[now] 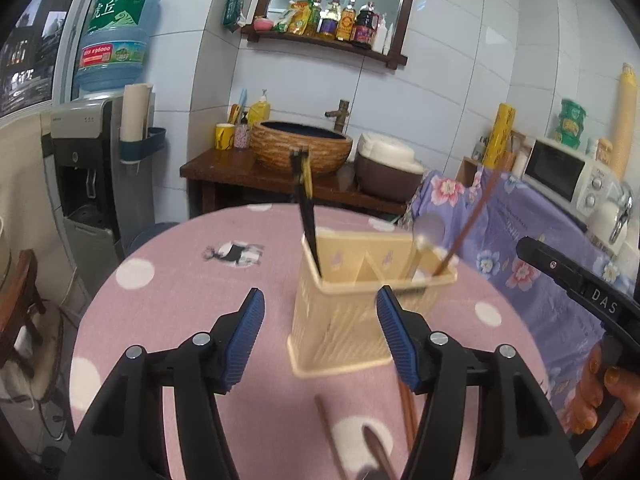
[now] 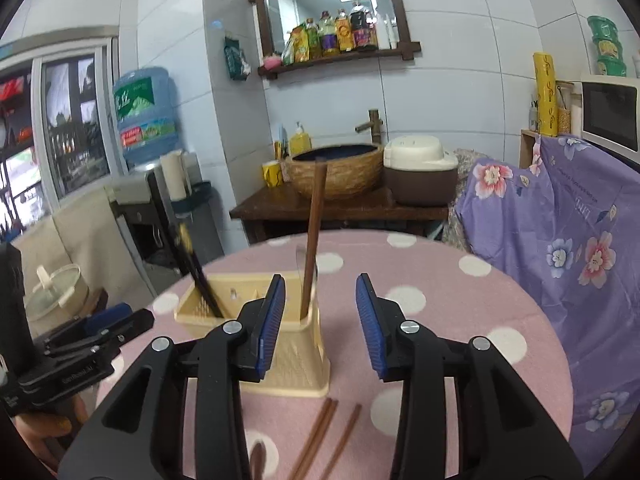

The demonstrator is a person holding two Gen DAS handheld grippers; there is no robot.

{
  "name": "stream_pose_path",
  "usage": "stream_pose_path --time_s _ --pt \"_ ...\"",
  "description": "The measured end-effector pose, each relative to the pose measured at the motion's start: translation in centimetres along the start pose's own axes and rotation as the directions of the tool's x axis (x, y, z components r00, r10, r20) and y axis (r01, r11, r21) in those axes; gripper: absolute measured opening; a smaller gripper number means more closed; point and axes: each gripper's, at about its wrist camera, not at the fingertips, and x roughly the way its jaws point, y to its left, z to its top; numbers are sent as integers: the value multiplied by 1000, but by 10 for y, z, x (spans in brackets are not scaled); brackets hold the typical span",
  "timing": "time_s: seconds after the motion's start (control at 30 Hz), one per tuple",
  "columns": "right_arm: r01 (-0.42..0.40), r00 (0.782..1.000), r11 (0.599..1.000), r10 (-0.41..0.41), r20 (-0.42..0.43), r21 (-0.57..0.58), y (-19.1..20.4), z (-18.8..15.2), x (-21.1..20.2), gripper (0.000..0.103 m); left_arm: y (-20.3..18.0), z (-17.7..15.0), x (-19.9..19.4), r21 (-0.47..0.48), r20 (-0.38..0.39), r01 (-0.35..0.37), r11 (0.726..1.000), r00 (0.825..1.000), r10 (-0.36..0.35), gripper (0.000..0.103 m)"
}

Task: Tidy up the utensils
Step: 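Open both tools to release the chopsticks into the basket, then move both tools back over the brown chopsticks lying on the table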

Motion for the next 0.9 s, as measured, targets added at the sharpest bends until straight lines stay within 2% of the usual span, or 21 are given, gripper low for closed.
stream_pose_path --time_s 0.13,0.23,0.33,0.47,0.77,0.9 --pt "24 990 1000 -24 -136 -5 -2 -48 7 39 5 -40 2 12 -95 -27 1000 995 28 57" --pt "48 971 999 -46 -235 3 -3 -87 16 39 12 -69 10 -13 -179 -23 1000 984 20 49" --pt "54 947 998 -38 -320 42 -4 -118 26 39 22 -89 12 -63 -225 -20 998 974 5 44" --pt "69 929 996 -41 -369 62 -3 -141 31 39 24 -104 10 -77 -245 -31 997 970 12 43" --pt "84 893 996 -65 -446 21 18 -162 41 35 17 -112 10 -70 -259 -31 997 966 12 43" --pt "112 890 994 -105 -444 -10 23 -164 40 32 16 -114 11 -76 -262 -28 997 965 7 43"
